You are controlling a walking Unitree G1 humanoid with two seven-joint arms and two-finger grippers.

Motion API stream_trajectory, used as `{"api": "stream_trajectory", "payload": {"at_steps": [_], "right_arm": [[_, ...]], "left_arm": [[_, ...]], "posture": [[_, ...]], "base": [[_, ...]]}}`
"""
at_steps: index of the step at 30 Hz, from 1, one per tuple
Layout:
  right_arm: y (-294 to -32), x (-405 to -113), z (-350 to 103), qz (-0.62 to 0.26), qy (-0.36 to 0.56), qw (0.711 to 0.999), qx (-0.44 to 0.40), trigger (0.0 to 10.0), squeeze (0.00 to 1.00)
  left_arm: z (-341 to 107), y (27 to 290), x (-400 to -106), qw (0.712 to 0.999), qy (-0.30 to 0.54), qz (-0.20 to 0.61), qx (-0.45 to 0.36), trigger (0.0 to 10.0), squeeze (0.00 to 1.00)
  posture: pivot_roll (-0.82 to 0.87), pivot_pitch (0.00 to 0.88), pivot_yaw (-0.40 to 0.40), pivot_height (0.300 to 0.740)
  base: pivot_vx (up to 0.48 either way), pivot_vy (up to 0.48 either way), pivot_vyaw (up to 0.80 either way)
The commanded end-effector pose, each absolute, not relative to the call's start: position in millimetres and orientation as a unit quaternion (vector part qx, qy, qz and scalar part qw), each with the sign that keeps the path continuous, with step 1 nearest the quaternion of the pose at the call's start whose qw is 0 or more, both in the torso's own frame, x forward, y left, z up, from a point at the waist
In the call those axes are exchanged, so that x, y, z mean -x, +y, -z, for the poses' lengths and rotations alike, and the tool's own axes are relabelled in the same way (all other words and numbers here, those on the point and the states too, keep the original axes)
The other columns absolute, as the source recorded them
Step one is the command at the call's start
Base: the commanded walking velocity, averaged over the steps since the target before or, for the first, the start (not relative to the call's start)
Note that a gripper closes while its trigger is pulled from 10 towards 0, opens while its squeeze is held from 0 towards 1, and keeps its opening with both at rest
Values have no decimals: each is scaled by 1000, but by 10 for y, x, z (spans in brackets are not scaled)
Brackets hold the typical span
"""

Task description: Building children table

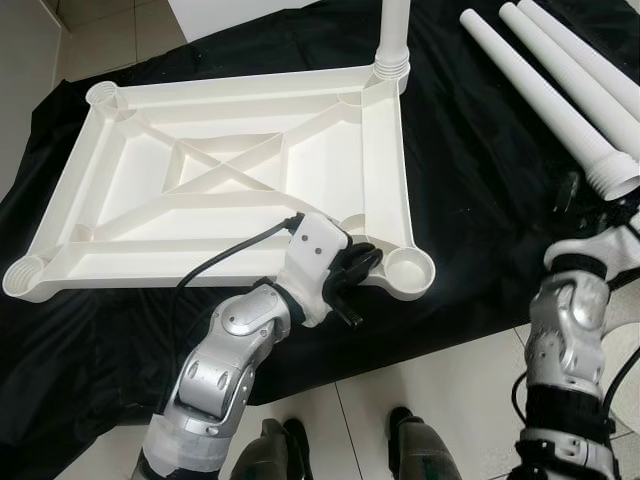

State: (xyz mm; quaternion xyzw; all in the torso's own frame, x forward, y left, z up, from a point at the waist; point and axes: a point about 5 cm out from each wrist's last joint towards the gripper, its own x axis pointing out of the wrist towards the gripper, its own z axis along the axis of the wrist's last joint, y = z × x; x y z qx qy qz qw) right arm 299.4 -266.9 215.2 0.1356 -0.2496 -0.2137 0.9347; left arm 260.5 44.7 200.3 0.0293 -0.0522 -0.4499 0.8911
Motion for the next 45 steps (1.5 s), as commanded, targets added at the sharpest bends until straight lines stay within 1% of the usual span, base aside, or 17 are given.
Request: {"api": "stream_trajectory", "payload": {"at_steps": [1,16,19,20,21,23,24,25,26,29,32,33,37,39,44,45], "right_arm": [[-2659,-3043,-2123,196,-235,942,-140,10000,0],[-2668,-3180,-2213,158,-226,953,-128,10000,0],[-2646,-3236,-2223,137,-214,960,-118,10000,0],[-2620,-3294,-2210,115,-197,968,-106,10000,0],[-2594,-3342,-2189,94,-179,974,-99,7922,0],[-2594,-3342,-2189,94,-179,974,-99,7922,0],[-2570,-3375,-2182,77,-170,979,-77,4275,0],[-2541,-3406,-2151,56,-153,984,-69,0,0],[-2541,-3406,-2151,56,-153,984,-69,0,0],[-2469,-3436,-2110,14,-134,990,-47,0,0],[-2420,-3440,-2109,-3,-136,990,-30,0,0],[-2414,-3437,-2113,-2,-140,990,-15,0,0],[-2407,-3432,-2108,-1,-140,990,-1,0,0],[-2397,-3407,-2120,0,-153,988,25,10000,0],[-2396,-3349,-2182,4,-185,982,35,10000,0],[-2384,-3331,-2196,-5,-192,981,26,5922,0]], "left_arm": [[-1989,506,-2603,904,-45,424,-32,10000,0],[-1984,534,-2581,908,-42,417,-32,10000,0],[-1990,537,-2578,908,-42,416,-31,10000,0],[-1996,536,-2574,908,-41,416,-30,10000,0],[-1999,536,-2570,908,-41,415,-30,10000,0],[-1999,536,-2570,908,-41,415,-30,10000,0],[-2002,538,-2565,909,-40,414,-30,10000,0],[-2000,539,-2561,909,-39,414,-30,10000,0],[-2000,539,-2561,909,-39,414,-30,10000,0],[-1999,533,-2545,910,-38,411,-27,10000,0],[-1996,531,-2537,911,-36,410,-23,10000,0],[-1993,530,-2534,912,-36,409,-24,10000,0],[-1990,530,-2532,912,-35,408,-24,10000,0],[-1991,525,-2530,913,-34,406,-24,10000,0],[-1995,522,-2537,913,-35,405,-21,10000,0],[-1995,520,-2543,913,-35,405,-21,10000,0]], "posture": [[-12,278,179,740],[1,285,180,740],[7,290,183,740],[11,292,184,740],[13,294,184,740],[13,294,184,740],[14,295,185,740],[15,297,184,740],[15,297,184,740],[17,304,179,740],[17,305,177,740],[17,306,175,740],[15,305,174,740],[15,302,172,740],[9,299,170,740],[6,300,169,740]], "base": [[0,0,0],[0,0,0],[0,0,0],[0,0,0],[0,0,0],[0,0,0],[0,0,0],[0,0,0],[0,0,0],[0,0,0],[0,0,0],[0,0,0],[0,0,0],[0,0,0],[0,0,0],[0,0,0]]}}
